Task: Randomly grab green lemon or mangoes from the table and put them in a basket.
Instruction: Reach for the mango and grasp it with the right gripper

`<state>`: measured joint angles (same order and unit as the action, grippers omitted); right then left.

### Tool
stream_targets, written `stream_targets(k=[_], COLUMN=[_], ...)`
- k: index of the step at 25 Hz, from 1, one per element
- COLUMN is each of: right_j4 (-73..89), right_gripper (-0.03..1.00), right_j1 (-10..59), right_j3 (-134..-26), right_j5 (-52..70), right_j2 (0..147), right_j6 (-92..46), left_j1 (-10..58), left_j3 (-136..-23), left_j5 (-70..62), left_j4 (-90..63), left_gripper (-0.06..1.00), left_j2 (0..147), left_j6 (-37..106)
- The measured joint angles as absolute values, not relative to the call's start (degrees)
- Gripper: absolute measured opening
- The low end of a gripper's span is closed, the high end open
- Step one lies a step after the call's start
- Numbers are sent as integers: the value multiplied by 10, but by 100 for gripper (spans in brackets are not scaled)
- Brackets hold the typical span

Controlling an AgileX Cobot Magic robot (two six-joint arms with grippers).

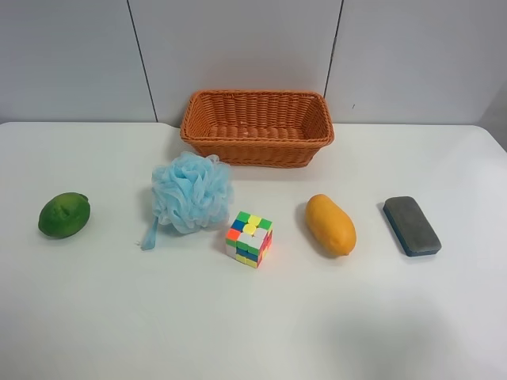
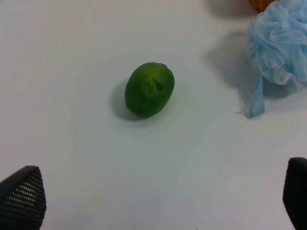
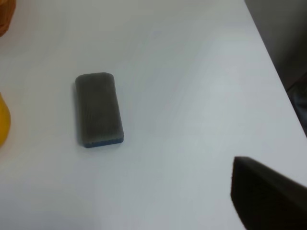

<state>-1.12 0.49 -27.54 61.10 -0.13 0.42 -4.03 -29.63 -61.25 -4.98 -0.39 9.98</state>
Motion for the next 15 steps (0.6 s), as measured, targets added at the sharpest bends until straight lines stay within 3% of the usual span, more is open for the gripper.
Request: stream_targets(k=[15], right_j4=[-11], right_gripper=[99], right_j1=[5], right_j3=[-275], right_j5=[611], right_j2=[-1], right_j6=[4], left_j1=[-40], left_j3=[-296], left_j5=[-613], left_j4=[-50], left_gripper=[99], left_j2=[-4], left_j6=[100])
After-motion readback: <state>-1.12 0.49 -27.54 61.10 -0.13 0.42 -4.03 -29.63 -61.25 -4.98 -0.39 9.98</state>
